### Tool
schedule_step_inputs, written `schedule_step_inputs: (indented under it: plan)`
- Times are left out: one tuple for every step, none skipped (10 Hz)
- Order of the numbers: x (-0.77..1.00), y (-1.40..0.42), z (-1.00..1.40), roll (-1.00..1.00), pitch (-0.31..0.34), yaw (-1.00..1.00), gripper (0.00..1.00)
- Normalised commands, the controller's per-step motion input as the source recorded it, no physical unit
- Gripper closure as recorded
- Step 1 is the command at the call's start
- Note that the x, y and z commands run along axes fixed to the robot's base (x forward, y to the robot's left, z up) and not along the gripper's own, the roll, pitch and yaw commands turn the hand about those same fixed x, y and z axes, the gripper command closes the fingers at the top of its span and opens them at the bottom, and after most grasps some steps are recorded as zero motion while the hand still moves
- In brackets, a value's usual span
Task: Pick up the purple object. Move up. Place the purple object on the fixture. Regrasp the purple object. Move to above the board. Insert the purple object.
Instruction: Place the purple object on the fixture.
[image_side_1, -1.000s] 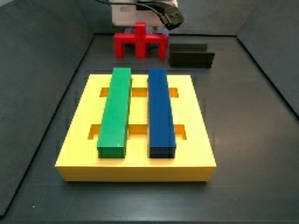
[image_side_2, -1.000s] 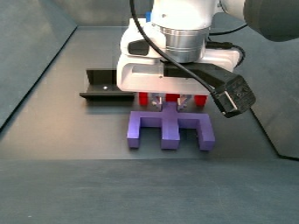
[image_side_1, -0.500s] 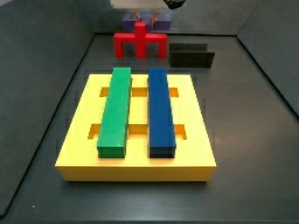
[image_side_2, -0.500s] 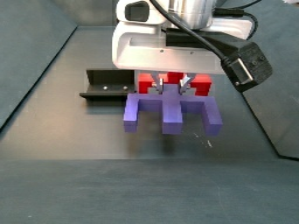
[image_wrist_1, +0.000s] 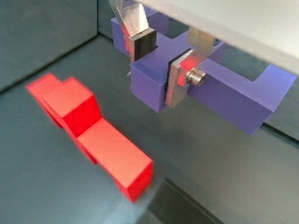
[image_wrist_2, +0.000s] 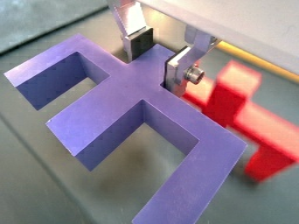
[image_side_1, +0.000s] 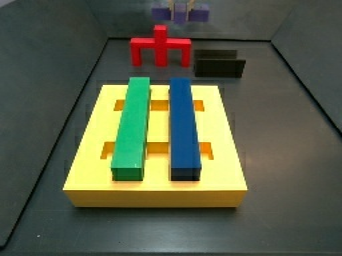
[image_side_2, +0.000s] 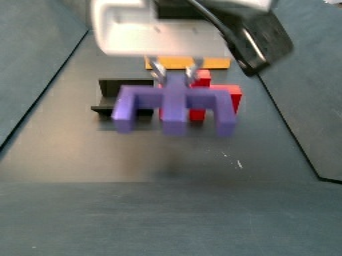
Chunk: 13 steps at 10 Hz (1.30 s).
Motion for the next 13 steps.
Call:
schedule_step_inputs:
  plan:
    - [0.89, 0.0, 0.61, -0.58, 0.346, -0.16, 1.0]
    - [0.92, 0.0, 0.56, -0.6, 0.311, -0.13, 1.0]
    - [0.94, -0.01, 0.53, -0.59, 0.286, -0.11, 1.0]
    - [0.96, -0.03, 0.54, -0.58, 0.283, -0.1, 1.0]
    - [0.97, -0.08, 0.53, -0.55, 0.286, -0.08, 1.0]
    - [1.0, -0.19, 0.43, -0.46, 0.254, -0.03, 1.0]
    - [1.0, -0.24, 0.37, -0.43, 0.226, -0.01, 1.0]
    - [1.0, -0.31, 0.29, -0.4, 0.2, 0.0, 1.0]
    - [1.0, -0.5, 0.02, -0.2, 0.157, 0.0, 1.0]
    - [0.99, -0.55, 0.0, -0.17, 0.114, 0.0, 1.0]
    - [1.0, -0.51, 0.02, -0.26, 0.111, 0.0, 1.0]
    - [1.0, -0.45, 0.11, -0.35, 0.12, 0.0, 1.0]
    - [1.0, -0.43, 0.15, -0.4, 0.094, 0.0, 1.0]
